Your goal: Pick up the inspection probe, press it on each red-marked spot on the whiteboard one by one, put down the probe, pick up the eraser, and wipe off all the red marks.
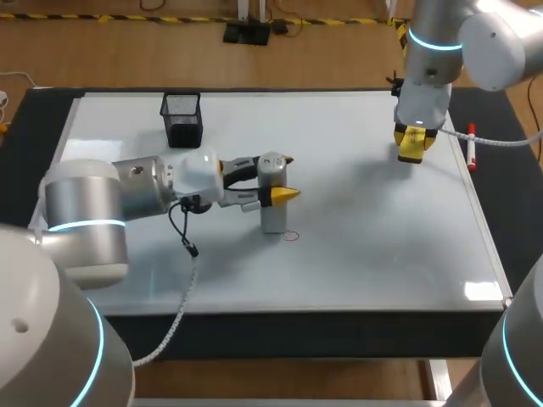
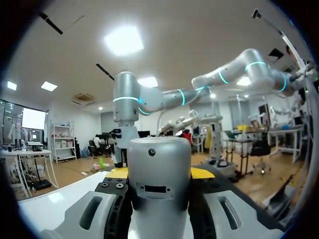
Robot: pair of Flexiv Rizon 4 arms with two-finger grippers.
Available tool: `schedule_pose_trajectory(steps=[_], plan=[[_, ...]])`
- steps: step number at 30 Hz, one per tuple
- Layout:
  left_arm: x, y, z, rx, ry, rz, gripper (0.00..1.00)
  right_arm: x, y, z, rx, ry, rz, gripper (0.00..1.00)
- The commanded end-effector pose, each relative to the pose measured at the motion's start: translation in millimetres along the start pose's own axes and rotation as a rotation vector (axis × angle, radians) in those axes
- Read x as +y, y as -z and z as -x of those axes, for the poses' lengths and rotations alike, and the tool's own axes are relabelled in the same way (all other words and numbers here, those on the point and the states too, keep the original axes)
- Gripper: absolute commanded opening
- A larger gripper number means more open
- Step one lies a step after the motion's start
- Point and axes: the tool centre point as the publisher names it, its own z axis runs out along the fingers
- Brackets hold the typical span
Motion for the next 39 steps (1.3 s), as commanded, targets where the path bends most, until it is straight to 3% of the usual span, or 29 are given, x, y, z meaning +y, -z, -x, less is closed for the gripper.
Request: schedule_pose_trajectory(steps=[1,16,31,39], plan=[[-18.4,27,2.7,-0.044,0.012,0.011,0.00,-1,1,0,0.004,0.001,0.000,0.00],[-49.8,118,38.3,-0.172,-0.018,0.030,0.00,-1,1,0,0.004,0.001,0.000,0.00],[-45.4,195,72.2,-0.221,-0.004,0.040,0.00,-1,1,0,0.004,0.001,0.000,0.00],[-43.9,219,74.3,-0.231,-0.013,0.036,0.00,-1,1,0,0.004,0.001,0.000,0.00]])
